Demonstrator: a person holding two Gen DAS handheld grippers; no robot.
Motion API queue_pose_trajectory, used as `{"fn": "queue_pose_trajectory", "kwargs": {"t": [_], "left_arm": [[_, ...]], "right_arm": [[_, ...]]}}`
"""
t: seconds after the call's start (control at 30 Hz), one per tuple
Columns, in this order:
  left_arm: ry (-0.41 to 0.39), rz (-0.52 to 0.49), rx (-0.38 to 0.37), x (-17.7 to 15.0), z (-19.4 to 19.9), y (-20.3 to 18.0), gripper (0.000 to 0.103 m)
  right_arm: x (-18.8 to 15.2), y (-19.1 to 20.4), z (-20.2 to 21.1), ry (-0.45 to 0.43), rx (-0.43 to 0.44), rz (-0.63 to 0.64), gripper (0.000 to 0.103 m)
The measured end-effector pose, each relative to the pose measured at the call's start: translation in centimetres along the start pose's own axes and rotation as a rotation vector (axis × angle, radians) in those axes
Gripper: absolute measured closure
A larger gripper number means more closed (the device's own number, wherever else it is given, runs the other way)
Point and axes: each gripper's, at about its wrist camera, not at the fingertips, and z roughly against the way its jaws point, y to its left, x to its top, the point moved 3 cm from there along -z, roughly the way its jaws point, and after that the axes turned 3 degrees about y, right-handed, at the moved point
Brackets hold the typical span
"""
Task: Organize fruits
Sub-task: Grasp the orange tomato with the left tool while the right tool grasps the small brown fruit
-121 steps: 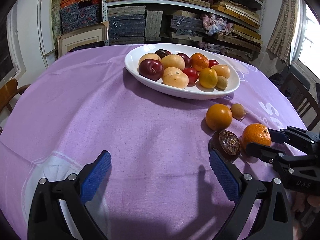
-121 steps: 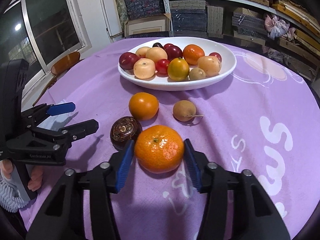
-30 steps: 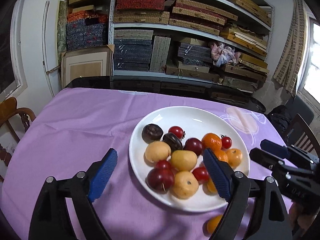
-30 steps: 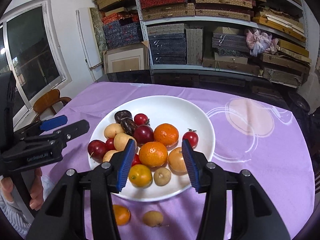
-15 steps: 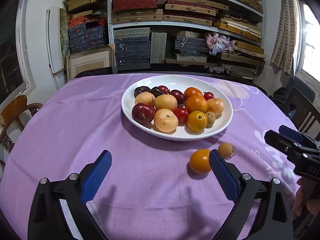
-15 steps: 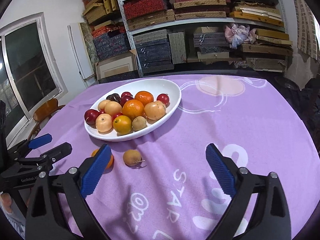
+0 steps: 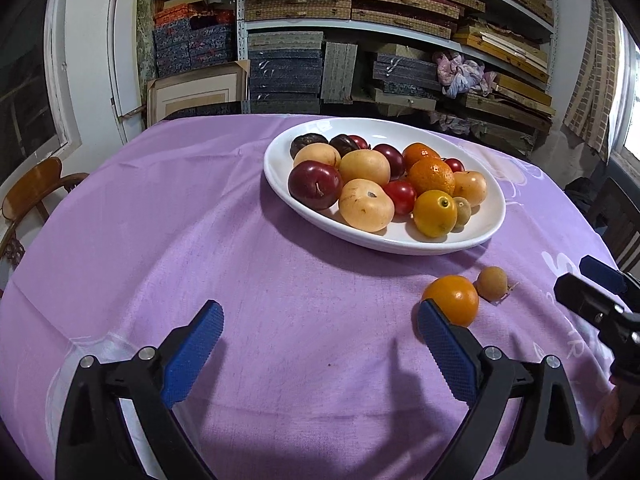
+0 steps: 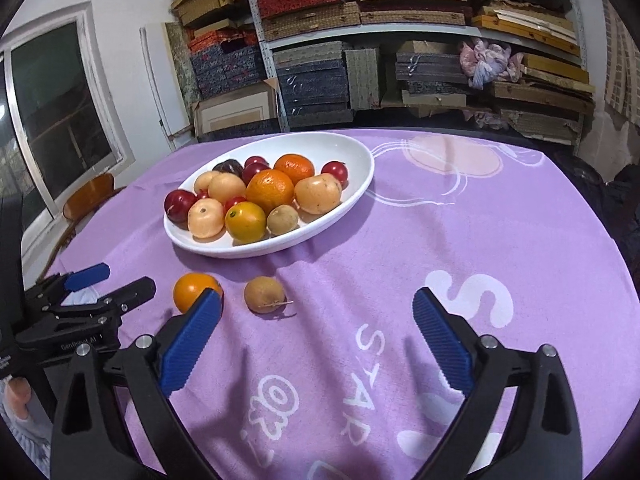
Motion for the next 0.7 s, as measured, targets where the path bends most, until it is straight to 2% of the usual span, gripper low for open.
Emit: {"fn": "queue_pose_trajectory", "kwargs": {"t": [0.2,0.43,0.6,0.7], "left_arm": [[0.045,0.069,-0.027,-0.2,-0.7,1.3,0.005],[0.062,0.095,-0.042,-0.3,-0.9,1.8,0.005],[0.068,0.096,-0.049,-0.3,-1.0,1.8,0.005],[0.068,0.097,-0.050,-0.3,-1.0,1.7,0.005]], "right_arm": [[-0.1,3.0,-1.5,0.043,-0.079,0.154,0.008],[0.1,4.4,-4.1,0.100,-0.185,0.255,0.008],[1.1,3.9,-6.2,0.148,-0.203,0.237,0.008],[1.5,2.0,-6.4,0.153,-0.214,0.184,0.008]]}}
